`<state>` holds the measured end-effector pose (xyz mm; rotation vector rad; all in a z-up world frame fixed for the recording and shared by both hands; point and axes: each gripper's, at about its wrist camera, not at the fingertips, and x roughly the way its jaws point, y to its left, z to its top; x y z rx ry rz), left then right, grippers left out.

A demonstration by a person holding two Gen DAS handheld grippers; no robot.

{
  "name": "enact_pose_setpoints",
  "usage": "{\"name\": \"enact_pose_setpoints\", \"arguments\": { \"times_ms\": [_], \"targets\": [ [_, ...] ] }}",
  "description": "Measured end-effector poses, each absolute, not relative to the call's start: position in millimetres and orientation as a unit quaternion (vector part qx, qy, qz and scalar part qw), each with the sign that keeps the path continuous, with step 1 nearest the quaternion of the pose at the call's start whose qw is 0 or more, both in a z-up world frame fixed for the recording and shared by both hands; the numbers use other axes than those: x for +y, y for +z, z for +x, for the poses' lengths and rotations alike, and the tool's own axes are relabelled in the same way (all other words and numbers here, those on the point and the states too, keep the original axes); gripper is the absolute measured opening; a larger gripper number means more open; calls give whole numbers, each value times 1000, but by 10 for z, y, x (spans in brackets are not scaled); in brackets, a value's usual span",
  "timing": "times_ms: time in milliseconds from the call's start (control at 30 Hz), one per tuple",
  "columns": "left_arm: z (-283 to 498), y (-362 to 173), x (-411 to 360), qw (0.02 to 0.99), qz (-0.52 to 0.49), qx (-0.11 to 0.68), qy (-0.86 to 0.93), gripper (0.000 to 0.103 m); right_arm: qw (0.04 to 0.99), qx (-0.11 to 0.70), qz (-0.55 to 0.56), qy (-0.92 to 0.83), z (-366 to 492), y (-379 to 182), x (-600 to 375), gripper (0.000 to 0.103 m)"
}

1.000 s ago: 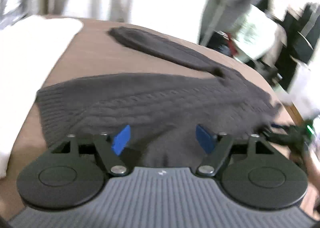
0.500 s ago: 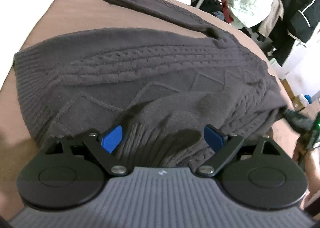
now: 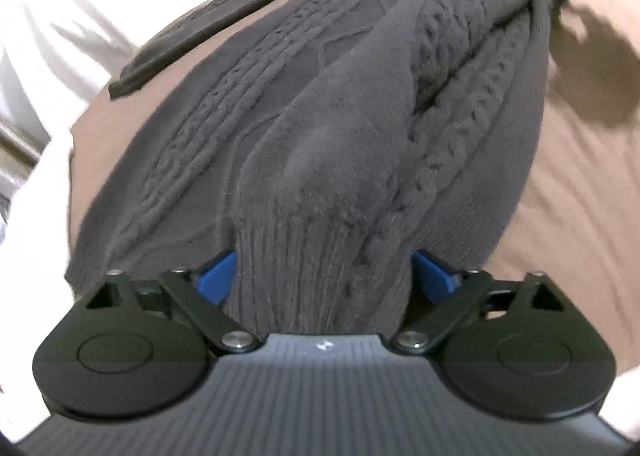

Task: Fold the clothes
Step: 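Smooth the folded sweater with the left gripper while the right gripper pats it flat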

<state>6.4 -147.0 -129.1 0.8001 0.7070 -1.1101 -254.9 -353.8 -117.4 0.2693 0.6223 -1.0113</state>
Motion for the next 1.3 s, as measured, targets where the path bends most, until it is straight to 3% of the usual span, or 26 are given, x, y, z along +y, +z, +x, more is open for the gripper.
{"name": "enact_pose_setpoints", "arguments": {
  "times_ms": [133, 233, 333, 433, 567, 667, 833, 900, 1100, 1300],
  "targets": [
    [291, -1078, -1386, 732, 277, 352, -513, 21, 850, 272, 45, -448, -2499, -1017, -3319, 36],
    [519, -842, -1350, 755, 228, 348, -506, 15, 886, 254, -24, -387, -2397, -856, -3099, 36],
    [974, -640, -1357, 743, 109, 413, -516, 15, 907, 273, -22, -320, -2240, -804, -3098, 43],
    [1433, -589, -1439, 732, 11, 473, -490, 18, 904, 315, 51, -286, -1994, -886, -3353, 44],
    [1729, -815, -1533, 775, -12, 495, -392, 32, 885, 342, 176, -264, -1731, -1037, -3775, 44],
    [1699, -966, -1397, 779, -16, 470, -415, 45, 881, 353, 173, -264, -1627, -1064, -3750, 45],
    [1774, -1026, -1265, 763, -7, 463, -451, 51, 885, 349, 189, -242, -1615, -1084, -3680, 45],
    [1779, -972, -1219, 770, -14, 449, -454, 67, 887, 343, 218, -218, -1570, -1090, -3746, 46],
    [1869, -1028, -1064, 795, -48, 428, -428, 69, 898, 393, 179, -81, -989, -1122, -3679, 47],
    [2147, -1106, -867, 806, -61, 427, -405, 69, 909, 364, 149, -139, -428, -1103, -3749, 46]
  ]
}}
